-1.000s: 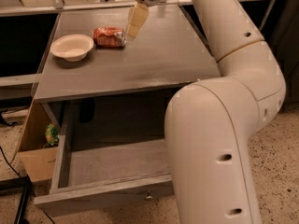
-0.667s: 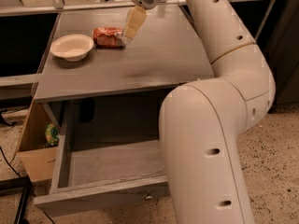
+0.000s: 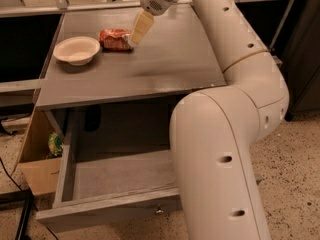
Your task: Place coke can into top drawer
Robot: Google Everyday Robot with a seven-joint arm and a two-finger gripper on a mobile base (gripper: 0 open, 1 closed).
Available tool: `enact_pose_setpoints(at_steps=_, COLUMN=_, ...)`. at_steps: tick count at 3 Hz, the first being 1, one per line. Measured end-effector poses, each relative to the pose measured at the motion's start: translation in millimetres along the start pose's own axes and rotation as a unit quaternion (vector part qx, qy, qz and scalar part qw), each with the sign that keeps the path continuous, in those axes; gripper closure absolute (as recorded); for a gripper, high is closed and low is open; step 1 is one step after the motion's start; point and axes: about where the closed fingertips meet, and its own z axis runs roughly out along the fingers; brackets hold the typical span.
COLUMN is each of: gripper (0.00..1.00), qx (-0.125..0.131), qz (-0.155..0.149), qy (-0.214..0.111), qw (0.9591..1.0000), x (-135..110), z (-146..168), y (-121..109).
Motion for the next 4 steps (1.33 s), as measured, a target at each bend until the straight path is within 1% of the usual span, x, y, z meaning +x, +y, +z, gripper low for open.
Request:
enact_pose_setpoints(at_steps=1, gripper=0.00, qx=0.047, qz=0.006, qy=-0.022, qw=0.9986, x=-2, z=3, y=-14)
enact_pose_setpoints(at_steps=2, gripper=0.00, qx=0.099, qz=-0.008, qy=-0.042, qw=0.9942, x=-20, z=9, y=-12)
enact_pose_setpoints(at_steps=3, gripper=0.00, qx=0.092, qz=-0.002, qy=-0.037, qw=0.9951, x=-15, z=16, y=-12)
enact_pose_setpoints(at_steps=4, gripper=0.00, qx=0.080, qz=0.010, qy=-0.031, qw=0.9963, x=-4, z=31, y=-14)
